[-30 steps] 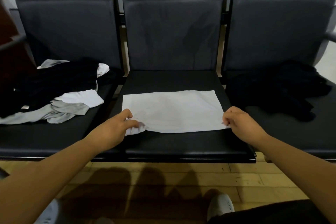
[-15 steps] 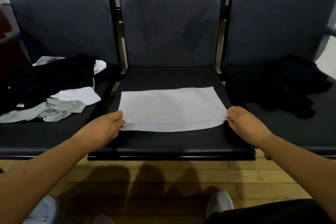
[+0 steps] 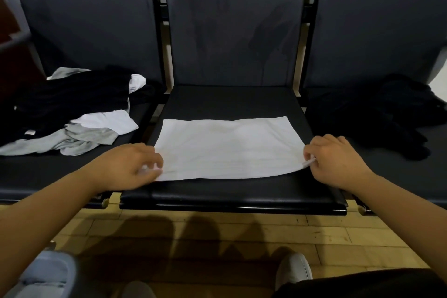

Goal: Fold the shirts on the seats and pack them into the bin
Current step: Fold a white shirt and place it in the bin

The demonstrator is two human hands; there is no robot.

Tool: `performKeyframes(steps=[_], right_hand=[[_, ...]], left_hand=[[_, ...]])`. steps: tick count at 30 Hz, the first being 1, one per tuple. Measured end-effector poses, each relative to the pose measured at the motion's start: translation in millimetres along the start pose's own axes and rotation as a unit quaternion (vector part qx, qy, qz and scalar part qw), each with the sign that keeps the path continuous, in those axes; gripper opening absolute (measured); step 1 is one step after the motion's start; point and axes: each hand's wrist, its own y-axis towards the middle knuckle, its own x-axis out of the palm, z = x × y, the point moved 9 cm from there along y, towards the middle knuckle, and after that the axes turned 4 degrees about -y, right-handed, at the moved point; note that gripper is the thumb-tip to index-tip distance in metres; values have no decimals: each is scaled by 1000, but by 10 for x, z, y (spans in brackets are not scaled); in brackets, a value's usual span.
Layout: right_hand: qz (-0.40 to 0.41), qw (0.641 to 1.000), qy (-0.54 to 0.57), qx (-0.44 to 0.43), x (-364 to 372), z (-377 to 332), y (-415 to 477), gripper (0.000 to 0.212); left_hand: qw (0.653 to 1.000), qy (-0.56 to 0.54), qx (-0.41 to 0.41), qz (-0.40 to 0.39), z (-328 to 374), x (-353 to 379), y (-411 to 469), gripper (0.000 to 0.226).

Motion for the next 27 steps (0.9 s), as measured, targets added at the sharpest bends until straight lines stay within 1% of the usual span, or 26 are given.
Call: performKeyframes(steps=[1, 2, 3, 4, 5, 6, 7, 8, 9, 11, 12, 13, 15, 17, 19, 21, 22, 23, 24, 25, 26, 27], right_hand=[[17, 1000, 11, 16, -79, 4, 26, 11], [41, 998, 28, 38, -157, 13, 54, 12], [63, 995, 54, 61, -216, 23, 89, 15], [72, 990, 86, 87, -238, 24, 130, 16], [74, 984, 121, 111, -246, -1, 166, 16], [68, 978, 152, 126, -234, -68, 200, 14], [66, 975, 170, 127, -216, -170, 238, 13], [63, 974, 181, 119, -193, -291, 276, 18], [51, 974, 191, 109, -149, -419, 310, 28], [-1, 971, 220, 98, -1, -649, 341, 50], [-34, 969, 226, 95, 87, -738, 340, 58], [-62, 970, 218, 85, 170, -815, 326, 64], [-97, 979, 175, 51, 326, -913, 284, 66], [-112, 982, 150, 34, 432, -923, 246, 64], [-120, 982, 142, 30, 474, -886, 243, 64], [-127, 982, 140, 28, 497, -873, 248, 64], [-133, 981, 138, 25, 510, -880, 248, 64], [-137, 981, 137, 22, 521, -891, 250, 64], [-141, 981, 134, 20, 523, -897, 250, 64], [-142, 982, 126, 19, 520, -898, 254, 65], [-135, 985, 109, 15, 508, -899, 260, 65], [-118, 989, 86, 4, 468, -908, 272, 66]], left_hand=[[995, -90, -42, 22, -24, -61, -14, 35], [981, -165, -87, 56, -74, -105, -6, 34], [964, -207, -135, 99, -142, -150, 14, 30], [950, -210, -185, 136, -227, -163, 55, 26], [937, -197, -242, 157, -311, -152, 85, 27], [922, -194, -293, 164, -400, -102, 127, 34], [906, -201, -340, 154, -478, -27, 170, 45], [895, -212, -371, 132, -554, 72, 232, 56], [888, -219, -392, 102, -581, 161, 286, 68], [877, -236, -415, 49, -607, 342, 357, 91], [877, -237, -415, 41, -622, 383, 402, 93], [881, -233, -410, 29, -577, 384, 429, 88], [884, -232, -407, 5, -460, 375, 483, 67], [870, -255, -421, -11, -454, 378, 500, 49], [853, -302, -425, 9, -503, 297, 475, 40], [821, -367, -437, 2, -544, 270, 377, 41], [799, -413, -438, 7, -490, 346, 383, 38], [775, -445, -449, -4, -461, 455, 356, 27], [759, -479, -439, -36, -433, 607, 212, 10], [733, -534, -417, -56, -364, 731, 80, 21], [699, -563, -438, -59, -389, 808, 5, 34], [700, -548, -449, -84, -350, 778, -24, 33]])
